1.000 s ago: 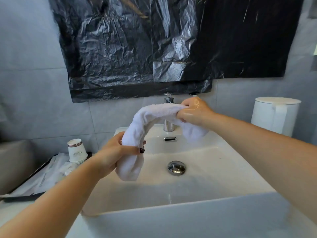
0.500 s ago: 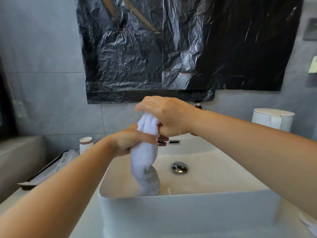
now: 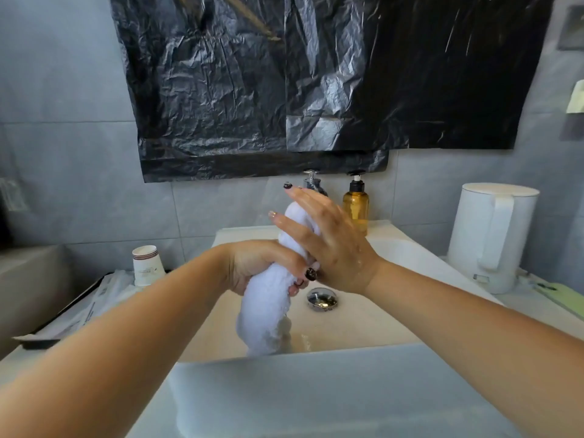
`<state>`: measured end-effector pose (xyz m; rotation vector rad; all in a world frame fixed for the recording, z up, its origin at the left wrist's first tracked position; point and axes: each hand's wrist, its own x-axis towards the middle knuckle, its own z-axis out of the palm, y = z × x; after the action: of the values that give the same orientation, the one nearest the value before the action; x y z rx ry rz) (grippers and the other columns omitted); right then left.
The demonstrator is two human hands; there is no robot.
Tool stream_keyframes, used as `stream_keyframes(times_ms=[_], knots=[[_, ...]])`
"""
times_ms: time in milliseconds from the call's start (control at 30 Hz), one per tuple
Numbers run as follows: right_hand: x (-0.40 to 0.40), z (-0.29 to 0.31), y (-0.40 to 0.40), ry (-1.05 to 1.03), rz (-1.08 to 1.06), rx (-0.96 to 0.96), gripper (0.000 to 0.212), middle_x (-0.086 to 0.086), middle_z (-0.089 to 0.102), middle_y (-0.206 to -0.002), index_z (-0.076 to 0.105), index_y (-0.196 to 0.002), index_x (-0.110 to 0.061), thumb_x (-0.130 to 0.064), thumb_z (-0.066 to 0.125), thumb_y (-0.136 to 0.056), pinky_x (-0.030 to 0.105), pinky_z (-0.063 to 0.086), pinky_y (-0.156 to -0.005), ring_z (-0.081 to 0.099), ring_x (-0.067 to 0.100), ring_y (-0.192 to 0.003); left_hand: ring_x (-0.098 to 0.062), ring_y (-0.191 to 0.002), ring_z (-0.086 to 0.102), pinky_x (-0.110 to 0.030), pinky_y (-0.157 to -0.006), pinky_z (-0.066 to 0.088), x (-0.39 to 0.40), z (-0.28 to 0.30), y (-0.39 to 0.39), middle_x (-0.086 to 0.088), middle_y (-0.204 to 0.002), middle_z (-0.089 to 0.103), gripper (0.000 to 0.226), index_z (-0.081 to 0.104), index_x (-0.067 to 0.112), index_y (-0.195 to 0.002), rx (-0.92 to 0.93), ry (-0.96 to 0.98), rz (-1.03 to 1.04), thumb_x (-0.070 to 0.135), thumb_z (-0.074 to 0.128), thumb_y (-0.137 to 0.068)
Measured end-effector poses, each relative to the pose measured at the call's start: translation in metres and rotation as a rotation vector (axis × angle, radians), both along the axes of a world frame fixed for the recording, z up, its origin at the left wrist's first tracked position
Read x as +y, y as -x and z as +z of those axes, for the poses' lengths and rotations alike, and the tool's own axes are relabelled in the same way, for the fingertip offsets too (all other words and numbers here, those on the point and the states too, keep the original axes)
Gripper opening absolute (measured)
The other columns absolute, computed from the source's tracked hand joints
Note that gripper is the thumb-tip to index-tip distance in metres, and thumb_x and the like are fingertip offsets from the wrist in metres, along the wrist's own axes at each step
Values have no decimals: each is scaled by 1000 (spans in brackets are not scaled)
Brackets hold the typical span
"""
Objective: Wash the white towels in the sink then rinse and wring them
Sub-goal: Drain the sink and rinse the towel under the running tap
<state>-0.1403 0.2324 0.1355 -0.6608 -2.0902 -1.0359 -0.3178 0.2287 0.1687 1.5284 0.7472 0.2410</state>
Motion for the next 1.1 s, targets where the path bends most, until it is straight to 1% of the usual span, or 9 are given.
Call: stream_keyframes(times_ms=[100,200,267,400,600,900,933,1000,1100], knots=[[6,8,-10,-96,1,-72,46,12,49,-134,45,-131,-18,-17,57,-86,42,55,-63,59,34,-98,-12,-49,52,-21,-50,45,1,9,-10,-3,-58,54,22,63,10,-71,193,-127,13,13,73,-52],[11,19,-17,-40,-99,-207,28,3,64,-79,63,-91,-14,-10,71,-65,26,38,-36,56,25,-58,-16,-53,54,-21,-52,44,0,6,-22,-3,-61,55,14,62,15,-65,341,-298,116,17,77,-65],[4,29,-14,98,-267,-261,35,0,60,-67,60,-77,-16,-15,79,-47,22,33,-40,58,25,-51,-15,-55,58,-22,-55,45,3,0,-32,0,-61,58,19,61,16,-70,370,-410,201,18,79,-71],[-10,51,-7,436,-710,-395,35,2,64,-107,58,-107,-21,-31,67,-75,32,37,-65,62,27,-101,-11,-67,60,-23,-58,46,6,-7,-50,5,-71,64,13,66,22,-72,347,-681,428,14,76,-75],[-8,50,-2,568,-718,-389,26,1,53,-84,58,-91,-15,-35,65,-75,31,38,-58,51,24,-80,-13,-66,48,-23,-56,34,13,-16,-60,4,-70,51,23,51,23,-67,624,-1082,362,31,65,-84],[11,49,-7,791,-661,-225,17,1,56,-79,52,-78,-22,-23,69,-75,27,36,-52,57,27,-81,-17,-69,53,-28,-55,36,27,-14,-60,-3,-78,60,26,64,17,-83,596,-1005,497,41,71,-78],[14,50,-10,799,-601,-111,21,5,60,-92,56,-94,-20,-20,69,-77,29,39,-55,59,29,-88,-19,-72,55,-29,-55,38,29,-11,-59,-4,-80,61,29,65,15,-88,528,-954,575,40,74,-76],[16,49,-17,925,-441,237,71,13,43,-139,36,-141,-14,-16,72,-79,32,46,-78,51,31,-117,-21,-75,60,-28,-57,44,33,-5,-54,-5,-82,65,33,64,13,-92,322,-805,757,34,79,-71],[7,30,-23,1267,-232,670,127,8,11,-161,-5,-155,-18,-29,84,-65,41,29,-115,20,27,-146,-26,-87,72,-33,-76,58,39,1,-46,-8,-86,75,30,67,10,-93,-128,-444,942,26,77,-69]])
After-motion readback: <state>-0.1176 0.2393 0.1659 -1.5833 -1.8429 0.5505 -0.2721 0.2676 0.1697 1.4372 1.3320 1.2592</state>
